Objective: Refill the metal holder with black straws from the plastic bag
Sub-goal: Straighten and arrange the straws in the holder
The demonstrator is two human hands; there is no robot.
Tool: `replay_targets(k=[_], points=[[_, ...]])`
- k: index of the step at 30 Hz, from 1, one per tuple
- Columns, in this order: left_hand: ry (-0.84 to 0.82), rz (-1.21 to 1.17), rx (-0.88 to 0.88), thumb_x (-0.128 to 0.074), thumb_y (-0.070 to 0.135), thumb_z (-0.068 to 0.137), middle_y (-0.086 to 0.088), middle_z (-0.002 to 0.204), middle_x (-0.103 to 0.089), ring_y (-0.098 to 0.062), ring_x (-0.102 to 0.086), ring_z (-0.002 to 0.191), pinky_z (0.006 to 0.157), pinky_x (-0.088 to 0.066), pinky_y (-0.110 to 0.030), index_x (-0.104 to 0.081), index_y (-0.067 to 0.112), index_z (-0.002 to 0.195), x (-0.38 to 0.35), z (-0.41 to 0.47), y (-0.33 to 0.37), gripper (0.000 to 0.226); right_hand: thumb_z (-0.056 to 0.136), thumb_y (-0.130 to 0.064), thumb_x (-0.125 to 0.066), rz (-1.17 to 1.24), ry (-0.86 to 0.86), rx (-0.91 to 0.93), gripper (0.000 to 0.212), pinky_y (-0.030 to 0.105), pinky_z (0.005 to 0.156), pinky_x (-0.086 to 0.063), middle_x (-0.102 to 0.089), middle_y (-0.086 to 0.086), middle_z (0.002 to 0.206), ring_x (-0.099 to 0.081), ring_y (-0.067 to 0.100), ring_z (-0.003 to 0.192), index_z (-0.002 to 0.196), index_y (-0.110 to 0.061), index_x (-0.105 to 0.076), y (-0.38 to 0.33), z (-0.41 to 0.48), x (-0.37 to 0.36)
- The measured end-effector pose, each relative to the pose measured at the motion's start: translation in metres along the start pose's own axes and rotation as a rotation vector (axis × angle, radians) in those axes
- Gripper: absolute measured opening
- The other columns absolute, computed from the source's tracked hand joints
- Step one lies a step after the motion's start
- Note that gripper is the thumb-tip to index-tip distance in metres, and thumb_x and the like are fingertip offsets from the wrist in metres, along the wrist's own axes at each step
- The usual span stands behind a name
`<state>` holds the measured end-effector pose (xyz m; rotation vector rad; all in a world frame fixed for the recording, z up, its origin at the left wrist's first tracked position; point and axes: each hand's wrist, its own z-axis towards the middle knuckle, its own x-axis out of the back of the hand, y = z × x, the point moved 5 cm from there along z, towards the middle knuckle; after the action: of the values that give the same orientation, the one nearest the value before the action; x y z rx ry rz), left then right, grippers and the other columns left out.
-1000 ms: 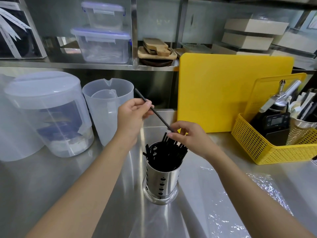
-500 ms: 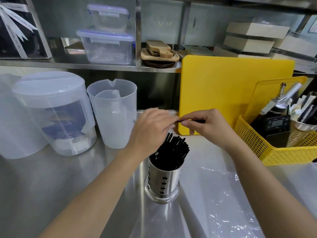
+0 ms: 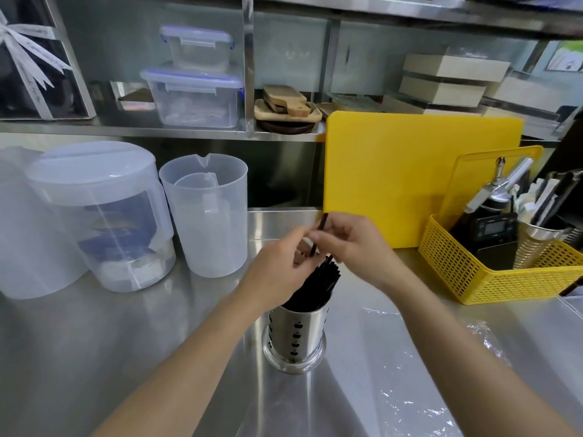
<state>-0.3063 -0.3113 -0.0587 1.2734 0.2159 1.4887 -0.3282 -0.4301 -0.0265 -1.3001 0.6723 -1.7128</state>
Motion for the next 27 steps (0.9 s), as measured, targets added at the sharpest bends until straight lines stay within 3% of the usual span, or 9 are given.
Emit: replay_targets(k=[3, 6, 8, 10, 12, 15, 17, 21, 27], points=[[0.008, -0.037, 0.113, -0.06, 0.027, 0.083, 0.011, 0.075, -0.067, -0.01, -0.063, 0.075, 0.068, -0.049, -0.029, -0.055, 0.034, 0.087, -0.01, -0.012, -0.017, 0.01, 0.083, -0.018, -0.065, -0.025, -0.054, -0.04, 0.017, 0.016, 0.051, -0.038, -0.059, -0.009, 0.056, -0.049, 0.001, 0.051, 0.067, -0.017, -0.06, 0.016, -0.007, -0.012], [-0.145, 0.114, 0.189, -0.061, 0.02, 0.081, 0.014, 0.071, -0.058, -0.02, -0.061, 0.08, 0.064, -0.041, -0.028, -0.055, 0.028, 0.086, -0.027, -0.022, -0.029, 0.011, 0.083, -0.017, -0.065, 0.043, -0.022, -0.052, 0.007, 0.019, 0.056, -0.042, -0.062, -0.006, 0.062, -0.054, 0.007, 0.059, 0.076, -0.016, -0.065, 0.029, -0.014, -0.016], [-0.235, 0.238, 0.191, -0.059, 0.02, 0.081, 0.004, 0.083, -0.062, -0.027, -0.059, 0.085, 0.065, -0.041, -0.031, -0.053, 0.024, 0.09, -0.035, -0.025, -0.033, 0.011, 0.083, -0.016, -0.065, 0.006, -0.017, -0.071, 0.014, 0.018, 0.056, -0.042, -0.062, -0.013, 0.06, -0.053, 0.003, 0.058, 0.072, -0.025, -0.064, 0.037, -0.016, -0.017], [-0.27, 0.247, 0.199, -0.058, 0.018, 0.082, -0.003, 0.097, -0.064, -0.026, -0.06, 0.091, 0.069, -0.043, -0.03, -0.055, 0.02, 0.099, -0.035, -0.023, -0.034, 0.017, 0.082, -0.018, -0.066, -0.176, -0.051, -0.081, 0.016, 0.025, 0.061, -0.045, -0.063, -0.014, 0.065, -0.054, 0.004, 0.063, 0.07, -0.029, -0.065, 0.046, -0.019, -0.018], [-0.216, 0.117, 0.218, -0.052, 0.012, 0.086, 0.002, 0.099, -0.067, -0.015, -0.061, 0.092, 0.074, -0.043, -0.024, -0.058, 0.024, 0.102, -0.022, -0.015, -0.033, 0.021, 0.081, -0.021, -0.067, -0.31, -0.094, -0.093, 0.007, 0.037, 0.071, -0.049, -0.066, -0.008, 0.075, -0.058, 0.012, 0.075, 0.076, -0.025, -0.069, 0.052, -0.02, -0.019], [0.047, 0.028, 0.21, -0.048, 0.008, 0.089, 0.009, 0.089, -0.067, -0.007, -0.062, 0.085, 0.074, -0.045, -0.019, -0.062, 0.026, 0.097, 0.009, 0.003, -0.035, 0.024, 0.079, -0.023, -0.069, -0.384, -0.137, -0.065, 0.008, 0.041, 0.078, -0.047, -0.067, -0.004, 0.086, -0.056, 0.016, 0.086, 0.085, -0.02, -0.073, 0.055, -0.021, -0.021], [0.087, 0.052, 0.223, -0.049, 0.009, 0.09, 0.006, 0.095, -0.067, -0.009, -0.06, 0.089, 0.077, -0.043, -0.02, -0.062, 0.022, 0.099, 0.016, 0.014, -0.04, 0.02, 0.08, -0.027, -0.068, -0.402, -0.14, -0.037, 0.014, 0.036, 0.079, -0.046, -0.068, -0.003, 0.092, -0.054, 0.014, 0.089, 0.091, -0.02, -0.073, 0.056, -0.019, -0.022], [-0.162, 0.065, 0.335, -0.048, 0.012, 0.092, 0.0, 0.126, -0.056, -0.014, -0.051, 0.113, 0.089, -0.036, -0.024, -0.051, 0.02, 0.121, -0.003, 0.024, -0.055, 0.03, 0.081, -0.028, -0.067, -0.298, -0.003, -0.007, 0.019, 0.021, 0.072, -0.041, -0.063, -0.002, 0.089, -0.05, 0.003, 0.083, 0.099, -0.021, -0.069, 0.055, -0.018, -0.018], [-0.236, -0.011, 0.374, -0.05, 0.011, 0.092, 0.007, 0.106, -0.053, -0.01, -0.05, 0.094, 0.075, -0.039, -0.019, -0.049, 0.022, 0.122, -0.018, 0.029, -0.055, 0.032, 0.082, -0.02, -0.066, -0.201, 0.043, -0.008, 0.006, 0.009, 0.061, -0.036, -0.066, 0.003, 0.082, -0.05, 0.006, 0.071, 0.086, -0.021, -0.07, 0.061, -0.018, -0.01]])
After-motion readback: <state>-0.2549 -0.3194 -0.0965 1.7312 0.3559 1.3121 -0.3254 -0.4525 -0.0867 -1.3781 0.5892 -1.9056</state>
